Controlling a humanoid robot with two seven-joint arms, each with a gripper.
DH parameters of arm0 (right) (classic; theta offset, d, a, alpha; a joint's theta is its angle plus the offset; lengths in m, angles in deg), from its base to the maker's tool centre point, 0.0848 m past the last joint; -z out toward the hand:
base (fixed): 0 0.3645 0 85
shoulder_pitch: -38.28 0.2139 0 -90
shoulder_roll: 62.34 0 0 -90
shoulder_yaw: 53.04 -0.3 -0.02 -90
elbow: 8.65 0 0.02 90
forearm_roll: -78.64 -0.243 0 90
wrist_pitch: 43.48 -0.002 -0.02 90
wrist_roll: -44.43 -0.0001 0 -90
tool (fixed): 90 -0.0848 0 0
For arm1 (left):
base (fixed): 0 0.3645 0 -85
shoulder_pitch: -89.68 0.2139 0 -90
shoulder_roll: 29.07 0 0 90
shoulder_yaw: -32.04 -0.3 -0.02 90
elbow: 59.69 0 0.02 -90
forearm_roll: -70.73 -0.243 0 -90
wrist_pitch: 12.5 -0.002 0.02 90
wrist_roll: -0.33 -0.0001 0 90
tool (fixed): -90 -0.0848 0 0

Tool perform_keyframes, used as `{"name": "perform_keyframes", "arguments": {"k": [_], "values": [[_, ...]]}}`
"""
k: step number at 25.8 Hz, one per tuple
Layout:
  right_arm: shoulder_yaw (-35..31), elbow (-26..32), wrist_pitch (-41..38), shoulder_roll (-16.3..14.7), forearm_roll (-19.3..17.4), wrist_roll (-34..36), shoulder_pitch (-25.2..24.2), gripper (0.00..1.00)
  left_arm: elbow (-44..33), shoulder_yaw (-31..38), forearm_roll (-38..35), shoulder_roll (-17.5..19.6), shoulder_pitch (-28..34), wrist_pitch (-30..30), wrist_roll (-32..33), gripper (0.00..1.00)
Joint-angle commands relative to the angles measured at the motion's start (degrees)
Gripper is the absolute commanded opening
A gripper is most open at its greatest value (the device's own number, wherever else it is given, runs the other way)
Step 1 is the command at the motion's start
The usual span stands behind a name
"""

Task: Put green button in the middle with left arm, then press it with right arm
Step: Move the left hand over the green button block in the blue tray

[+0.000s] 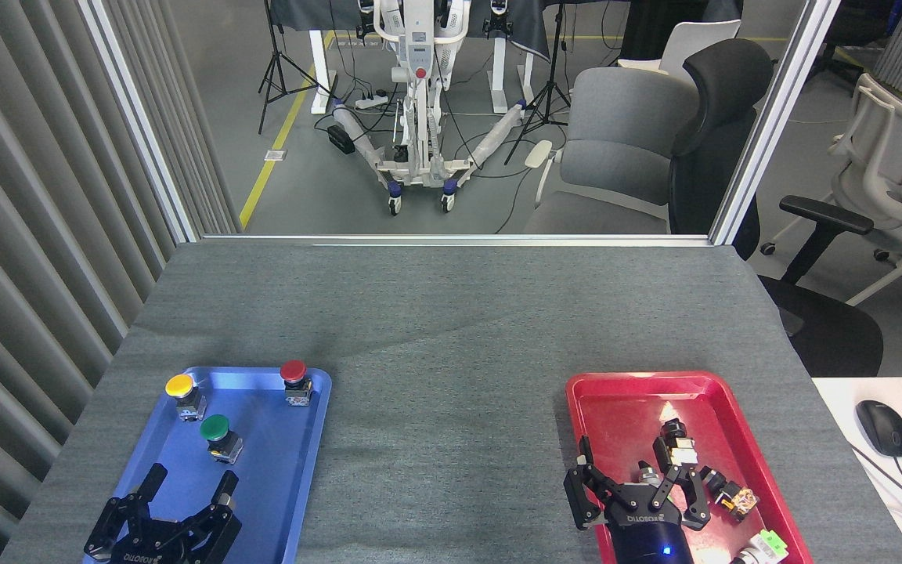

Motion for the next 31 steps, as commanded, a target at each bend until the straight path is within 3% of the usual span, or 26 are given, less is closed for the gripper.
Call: {"name": "perform_keyframes", "arguments": {"k": [1,31], "values": [[0.0,-0.1,0.0,0.0,-0.1,0.1,0.0,1.00,0.2,0.0,0.7,0.1,-0.3,0.3,-0.3,1.00],[0.0,-0.6,-0.4,-0.2,-0.4,0.1,0.1,1.00,1.5,1.7,0.4,0.7,-0.8,2.2,-3.4,0.99]]}}
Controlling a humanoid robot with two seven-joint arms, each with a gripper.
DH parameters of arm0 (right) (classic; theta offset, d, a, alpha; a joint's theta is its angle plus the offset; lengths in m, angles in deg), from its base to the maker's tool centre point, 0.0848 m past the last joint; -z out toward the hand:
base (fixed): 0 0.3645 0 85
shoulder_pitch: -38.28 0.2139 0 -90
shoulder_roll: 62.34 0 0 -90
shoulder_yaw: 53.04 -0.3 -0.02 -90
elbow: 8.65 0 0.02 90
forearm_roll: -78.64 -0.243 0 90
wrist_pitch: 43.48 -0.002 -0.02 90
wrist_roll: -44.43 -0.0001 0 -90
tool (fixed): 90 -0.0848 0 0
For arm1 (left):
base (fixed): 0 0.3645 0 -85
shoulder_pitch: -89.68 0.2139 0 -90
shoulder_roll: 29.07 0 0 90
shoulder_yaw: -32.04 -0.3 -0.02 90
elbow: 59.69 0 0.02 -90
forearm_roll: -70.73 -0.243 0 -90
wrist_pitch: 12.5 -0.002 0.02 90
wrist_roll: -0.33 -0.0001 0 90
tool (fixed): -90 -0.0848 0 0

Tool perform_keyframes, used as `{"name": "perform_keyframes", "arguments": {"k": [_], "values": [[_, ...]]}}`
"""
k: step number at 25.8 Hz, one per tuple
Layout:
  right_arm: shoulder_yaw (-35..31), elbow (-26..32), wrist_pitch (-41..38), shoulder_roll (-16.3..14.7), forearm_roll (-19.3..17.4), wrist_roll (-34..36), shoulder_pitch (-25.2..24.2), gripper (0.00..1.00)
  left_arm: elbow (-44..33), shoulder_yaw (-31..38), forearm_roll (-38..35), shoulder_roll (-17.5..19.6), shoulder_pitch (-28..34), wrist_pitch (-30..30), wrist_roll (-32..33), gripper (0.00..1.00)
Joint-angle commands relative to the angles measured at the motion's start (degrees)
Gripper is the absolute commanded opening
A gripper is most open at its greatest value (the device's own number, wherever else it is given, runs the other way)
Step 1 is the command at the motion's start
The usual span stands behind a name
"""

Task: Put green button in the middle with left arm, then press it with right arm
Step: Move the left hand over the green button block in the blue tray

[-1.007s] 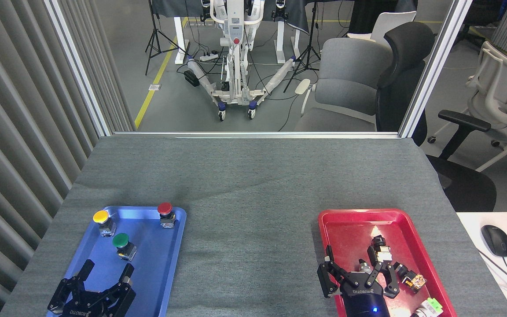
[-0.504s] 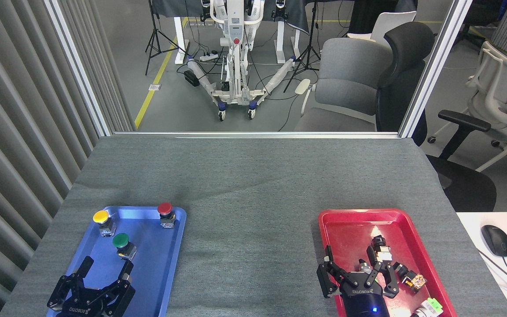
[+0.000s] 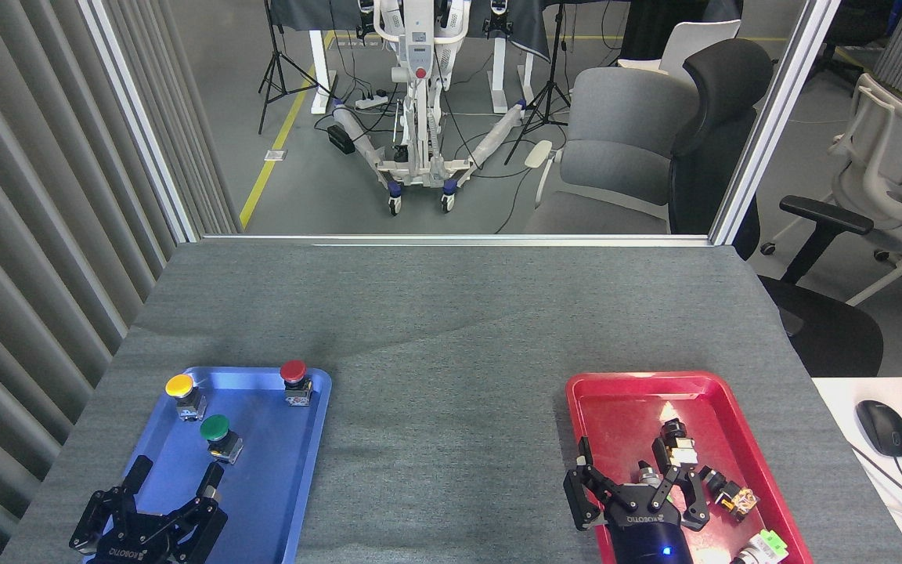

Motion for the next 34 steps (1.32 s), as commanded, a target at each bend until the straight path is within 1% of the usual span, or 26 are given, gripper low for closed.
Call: {"name": "perform_keyframes", "arguments": {"k": [1,13,14,22,26,28,34], "values": [[0.0,-0.5,-0.2,0.0,-0.1,0.0,0.1,1.00,0.0,0.0,0.0,0.1,0.0,0.2,0.0,0.99],[0.0,-0.5,-0.1,0.0,-0.1,-0.2,0.6,1.00,0.0,-0.1,0.1,0.0,-0.1,0.4,0.1,0.99],[-0.1,-0.5,-0.1,0.3,-0.1,-0.2,0.8,1.00,-0.1,-0.1,0.1,0.0,-0.1,0.4,0.2,0.99],[-0.1,-0.5,0.0,-0.1,-0.1,-0.1,0.7,1.00,-0.4,-0.1,-0.1,-0.5,0.0,0.4,0.1,0.99],[-0.1,-0.5,0.1,-0.6,-0.2,-0.1,0.6,1.00,0.3,-0.2,-0.4,-0.7,-0.1,0.1,0.1,0.99],[0.0,-0.5,0.2,-1.2,-0.8,-0.1,0.4,1.00,0.4,-0.3,-0.6,-0.7,-0.3,0.1,0.0,0.99],[-0.1,-0.3,-0.2,-0.9,-0.9,0.0,-0.2,1.00,2.9,-0.7,-0.8,-0.6,-1.0,0.0,0.1,0.99]]}}
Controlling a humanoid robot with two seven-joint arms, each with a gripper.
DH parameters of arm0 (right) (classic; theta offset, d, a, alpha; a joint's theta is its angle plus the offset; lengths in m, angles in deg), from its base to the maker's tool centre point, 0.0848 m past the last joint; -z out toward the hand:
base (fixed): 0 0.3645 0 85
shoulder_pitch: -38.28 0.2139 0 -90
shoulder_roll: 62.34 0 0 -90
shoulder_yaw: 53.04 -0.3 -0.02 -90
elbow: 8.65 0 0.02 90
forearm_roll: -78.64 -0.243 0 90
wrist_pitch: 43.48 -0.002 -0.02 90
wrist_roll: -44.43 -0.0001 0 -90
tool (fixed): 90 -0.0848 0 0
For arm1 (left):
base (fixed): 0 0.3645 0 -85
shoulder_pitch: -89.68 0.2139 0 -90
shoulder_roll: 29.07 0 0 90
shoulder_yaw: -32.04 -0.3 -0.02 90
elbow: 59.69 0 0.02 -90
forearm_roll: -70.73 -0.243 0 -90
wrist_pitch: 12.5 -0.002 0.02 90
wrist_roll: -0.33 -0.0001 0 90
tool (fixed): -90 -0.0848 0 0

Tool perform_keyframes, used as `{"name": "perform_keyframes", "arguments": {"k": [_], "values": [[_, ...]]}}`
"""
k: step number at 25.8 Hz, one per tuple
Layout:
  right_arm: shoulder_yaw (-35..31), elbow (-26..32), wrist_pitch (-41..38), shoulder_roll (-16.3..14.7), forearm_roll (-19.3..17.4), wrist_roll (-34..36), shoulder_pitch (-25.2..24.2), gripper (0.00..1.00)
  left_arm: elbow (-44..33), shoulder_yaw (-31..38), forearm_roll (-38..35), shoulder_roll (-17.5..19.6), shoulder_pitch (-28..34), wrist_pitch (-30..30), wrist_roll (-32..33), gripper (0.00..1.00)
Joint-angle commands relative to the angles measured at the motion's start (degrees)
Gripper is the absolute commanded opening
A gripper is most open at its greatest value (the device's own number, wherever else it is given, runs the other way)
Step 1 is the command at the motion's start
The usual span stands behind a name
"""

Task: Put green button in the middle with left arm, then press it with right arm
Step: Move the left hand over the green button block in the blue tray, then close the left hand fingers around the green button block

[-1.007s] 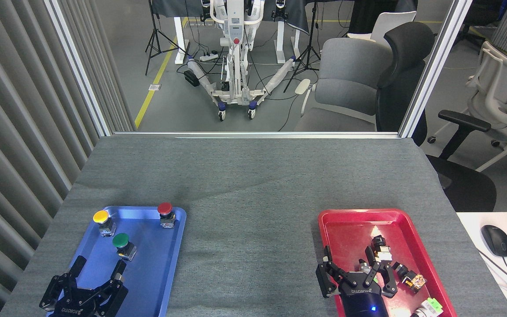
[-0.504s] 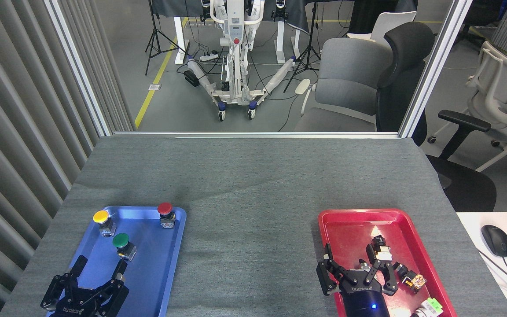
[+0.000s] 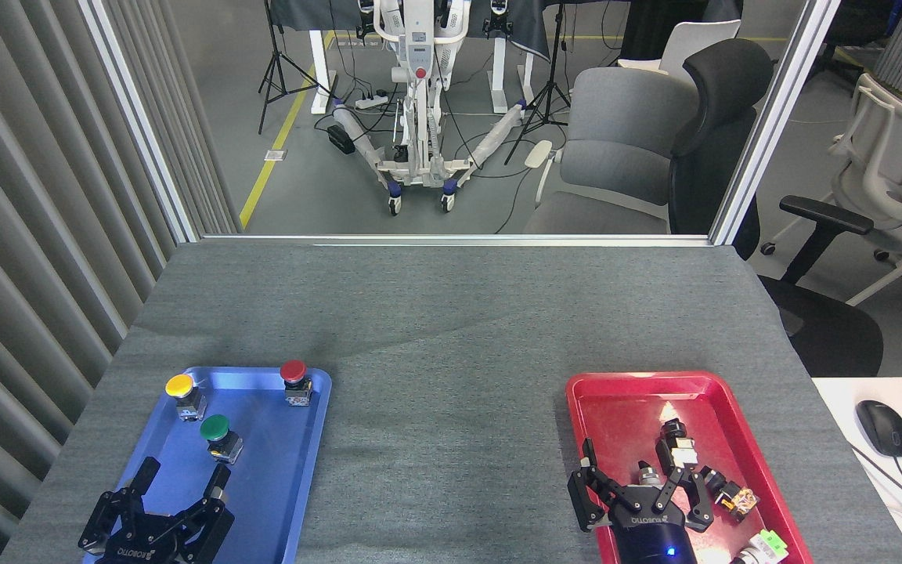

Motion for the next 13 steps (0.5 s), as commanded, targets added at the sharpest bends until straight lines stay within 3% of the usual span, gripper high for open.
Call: {"name": "perform_keyframes", "arguments": {"k": [1,13], "values": [[-0.1,0.1,-0.3,-0.1,-0.1,0.1,-0.1,1.00,1.8,-0.2,-0.1,0.0,-0.6,-0.3,0.1,0.99],[0.1,0.0,0.3,-0.1,-0.1,0.0,0.0,1.00,15.2,-3.0,-11.6,0.3,-7.6,-1.2,-3.6,0.99]]}}
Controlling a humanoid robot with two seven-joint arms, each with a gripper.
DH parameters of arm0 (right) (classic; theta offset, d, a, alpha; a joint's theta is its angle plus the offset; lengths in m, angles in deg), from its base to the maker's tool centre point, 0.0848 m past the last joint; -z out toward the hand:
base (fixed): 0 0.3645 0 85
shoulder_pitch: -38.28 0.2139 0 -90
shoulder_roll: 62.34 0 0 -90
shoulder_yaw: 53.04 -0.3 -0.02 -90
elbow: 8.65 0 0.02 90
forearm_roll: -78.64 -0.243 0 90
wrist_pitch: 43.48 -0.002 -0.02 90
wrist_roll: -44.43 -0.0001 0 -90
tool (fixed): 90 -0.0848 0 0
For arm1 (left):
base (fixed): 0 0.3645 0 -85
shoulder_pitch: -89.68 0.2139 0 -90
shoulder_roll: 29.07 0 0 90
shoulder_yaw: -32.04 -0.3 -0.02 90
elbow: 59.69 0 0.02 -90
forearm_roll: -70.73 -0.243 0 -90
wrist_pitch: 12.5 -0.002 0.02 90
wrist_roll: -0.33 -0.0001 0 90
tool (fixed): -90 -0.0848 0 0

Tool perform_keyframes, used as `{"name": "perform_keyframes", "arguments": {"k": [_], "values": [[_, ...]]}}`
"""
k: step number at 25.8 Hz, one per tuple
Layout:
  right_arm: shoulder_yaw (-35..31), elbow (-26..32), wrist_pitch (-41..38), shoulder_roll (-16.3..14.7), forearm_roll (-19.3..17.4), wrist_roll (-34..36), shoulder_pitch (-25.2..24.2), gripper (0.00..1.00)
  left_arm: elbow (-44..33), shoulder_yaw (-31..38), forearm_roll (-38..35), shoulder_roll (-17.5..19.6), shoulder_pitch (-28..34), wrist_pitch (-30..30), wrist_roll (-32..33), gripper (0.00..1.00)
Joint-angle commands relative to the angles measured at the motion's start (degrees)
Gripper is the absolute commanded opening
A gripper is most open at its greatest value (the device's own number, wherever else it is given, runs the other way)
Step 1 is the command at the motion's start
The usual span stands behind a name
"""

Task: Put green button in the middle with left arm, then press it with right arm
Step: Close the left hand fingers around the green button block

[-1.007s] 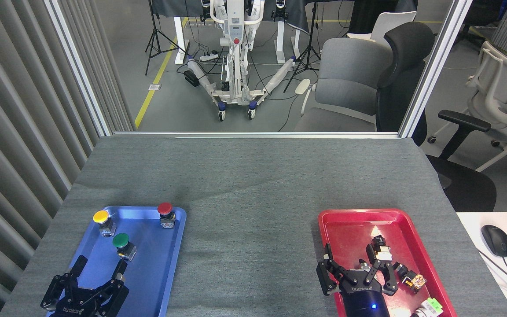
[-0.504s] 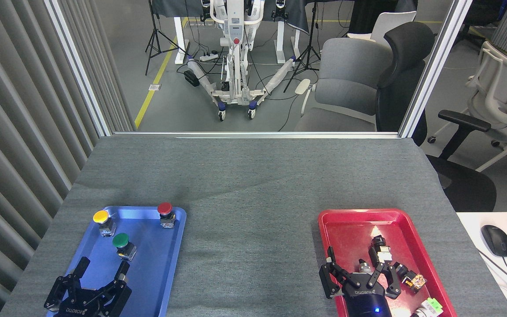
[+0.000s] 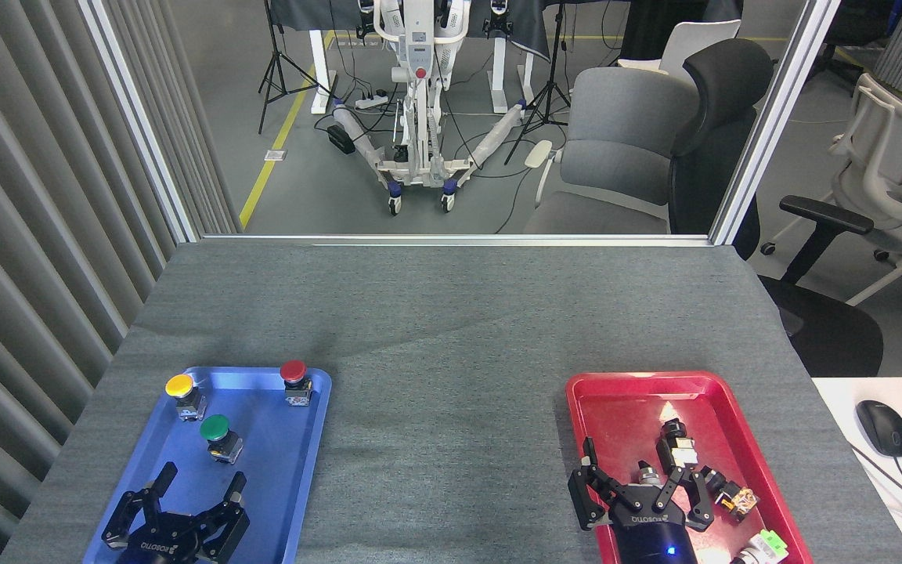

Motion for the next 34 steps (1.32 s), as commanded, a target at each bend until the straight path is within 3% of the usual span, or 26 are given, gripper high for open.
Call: {"name": "perform_keyframes", "arguments": {"k": [1,14,34], "values": [[0.0,0.0,-0.1,-0.1,0.0,-0.3,-0.2,1.00,3.3,-0.4,-2.2,0.0,-1.9,-0.1,-1.5,0.99],[0.1,0.0,1.0,-0.1,0.0,-0.3,0.6,1.00,9.5,-0.7,-2.1,-0.3,-4.4,0.3,-1.5,0.99],[0.6,0.3,1.2,-0.2,0.0,-0.5,1.3,1.00,9.1,-0.7,-1.9,-0.1,-4.4,0.5,-1.2,0.99]]}}
